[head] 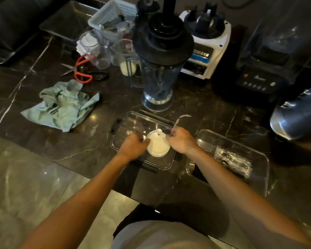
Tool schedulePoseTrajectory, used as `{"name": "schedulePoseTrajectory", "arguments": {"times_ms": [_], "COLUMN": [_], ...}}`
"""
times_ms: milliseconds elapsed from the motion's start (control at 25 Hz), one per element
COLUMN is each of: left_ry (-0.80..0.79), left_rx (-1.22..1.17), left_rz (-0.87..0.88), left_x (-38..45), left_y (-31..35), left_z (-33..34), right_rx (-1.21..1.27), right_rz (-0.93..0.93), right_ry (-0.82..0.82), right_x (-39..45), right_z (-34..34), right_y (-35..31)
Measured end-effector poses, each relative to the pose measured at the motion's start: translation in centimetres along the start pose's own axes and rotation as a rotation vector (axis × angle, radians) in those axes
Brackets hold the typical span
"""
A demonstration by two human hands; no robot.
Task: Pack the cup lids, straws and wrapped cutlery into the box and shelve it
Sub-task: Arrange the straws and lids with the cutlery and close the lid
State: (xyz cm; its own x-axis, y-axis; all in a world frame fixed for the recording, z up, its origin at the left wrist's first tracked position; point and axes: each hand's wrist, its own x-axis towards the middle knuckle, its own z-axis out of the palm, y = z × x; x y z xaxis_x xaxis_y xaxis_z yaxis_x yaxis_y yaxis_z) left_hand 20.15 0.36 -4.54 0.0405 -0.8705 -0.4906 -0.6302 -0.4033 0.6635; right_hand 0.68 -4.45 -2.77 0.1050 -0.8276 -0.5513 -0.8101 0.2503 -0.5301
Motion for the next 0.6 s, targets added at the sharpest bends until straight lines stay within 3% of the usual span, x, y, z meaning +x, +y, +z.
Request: {"name": "schedulePoseTrajectory", "arguments": {"times_ms": [120, 280, 600], "left_ry": [-0.012, 0.006, 0.021], "left_rx": [-0.053, -0.104, -0.443], "left_rz": [-0.033, -0.075, -0.186], "left_x": [0.3, 0.9, 0.2], "left_y": [-1.0, -0.9, -0.2], "left_z": [0.9, 1.7, -0.1], "right_rx": [0.055, 0.377, 0.563], "right_rz": [0.079, 0.246, 0.276], "right_ry": [-0.035, -0.042, -0.086], "right_x": [0.0, -0.2, -0.5], "right_z": [1.5, 2.7, 2.5], "right_y": [0.2, -0.5, -0.3]}}
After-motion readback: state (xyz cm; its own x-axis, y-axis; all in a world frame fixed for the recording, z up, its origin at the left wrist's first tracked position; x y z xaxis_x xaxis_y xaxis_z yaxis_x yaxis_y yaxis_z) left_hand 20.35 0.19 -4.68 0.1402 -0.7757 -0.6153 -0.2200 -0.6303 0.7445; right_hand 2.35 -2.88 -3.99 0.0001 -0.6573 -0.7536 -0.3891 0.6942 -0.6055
